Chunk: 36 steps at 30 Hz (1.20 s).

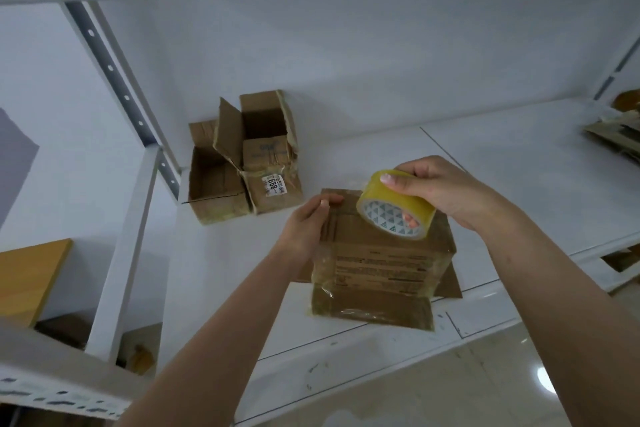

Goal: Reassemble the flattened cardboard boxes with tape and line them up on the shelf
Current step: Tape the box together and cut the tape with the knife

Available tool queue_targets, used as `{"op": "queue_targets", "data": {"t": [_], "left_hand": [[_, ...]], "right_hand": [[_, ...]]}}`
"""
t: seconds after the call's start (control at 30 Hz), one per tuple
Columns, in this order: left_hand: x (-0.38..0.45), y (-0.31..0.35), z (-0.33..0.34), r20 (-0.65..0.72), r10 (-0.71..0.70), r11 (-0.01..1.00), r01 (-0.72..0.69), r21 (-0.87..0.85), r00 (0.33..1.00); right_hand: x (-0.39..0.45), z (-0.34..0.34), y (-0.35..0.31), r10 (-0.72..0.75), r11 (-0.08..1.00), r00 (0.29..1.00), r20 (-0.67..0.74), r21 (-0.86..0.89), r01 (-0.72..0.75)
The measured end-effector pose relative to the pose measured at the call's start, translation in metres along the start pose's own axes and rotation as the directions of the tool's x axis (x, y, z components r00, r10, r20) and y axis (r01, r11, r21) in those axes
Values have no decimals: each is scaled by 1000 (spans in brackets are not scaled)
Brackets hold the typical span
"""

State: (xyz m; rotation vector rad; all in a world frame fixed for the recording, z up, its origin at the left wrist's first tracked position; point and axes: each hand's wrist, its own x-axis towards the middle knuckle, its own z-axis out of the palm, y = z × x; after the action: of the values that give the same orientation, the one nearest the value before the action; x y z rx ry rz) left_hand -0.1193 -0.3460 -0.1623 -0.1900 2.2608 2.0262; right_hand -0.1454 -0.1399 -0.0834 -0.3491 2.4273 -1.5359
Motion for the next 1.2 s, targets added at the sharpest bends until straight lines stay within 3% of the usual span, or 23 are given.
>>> {"op": "queue_targets", "data": {"t": [0.1, 0.17, 0.23, 0.3, 0.5, 0.63, 0.77, 0.97, 1.13, 1.2], "left_hand": [[-9, 15, 2, -50, 61, 997, -59, 48, 997], [-15, 26, 9, 8, 146, 985, -147, 90, 989], [-19, 35, 17, 88, 138, 982, -148, 121, 986], [-18, 42, 22, 125, 118, 990, -126, 57, 985], [-5, 46, 24, 48, 59, 996, -56, -75, 997], [5, 40, 17, 16, -24, 984, 26, -177, 1000], [9, 34, 13, -38, -30, 962, 18, -273, 999], [15, 22, 11, -112, -9, 931, -33, -365, 994], [18, 14, 7, -212, -76, 863, -42, -503, 974], [16, 10, 7, -256, -38, 895, -81, -439, 966]], "right_hand": [[4, 0, 2, 5, 1000, 1000, 25, -2, -5], [5, 1, 2, -5, 1000, 998, 57, -16, 5], [5, 2, 1, -11, 1000, 997, 75, -16, 12], [5, 3, -2, -9, 1000, 997, 78, -6, 9], [9, 8, -4, -18, 995, 997, 73, -92, 25], [13, -2, 6, -29, 1000, 996, 89, 11, 28], [18, -18, 10, -35, 996, 985, 168, 86, 21], [29, -28, -9, 9, 947, 1000, 16, -320, -4], [26, -18, -6, 12, 956, 1000, -11, -292, -15], [26, -12, -4, -2, 961, 997, -72, -276, -18]]}}
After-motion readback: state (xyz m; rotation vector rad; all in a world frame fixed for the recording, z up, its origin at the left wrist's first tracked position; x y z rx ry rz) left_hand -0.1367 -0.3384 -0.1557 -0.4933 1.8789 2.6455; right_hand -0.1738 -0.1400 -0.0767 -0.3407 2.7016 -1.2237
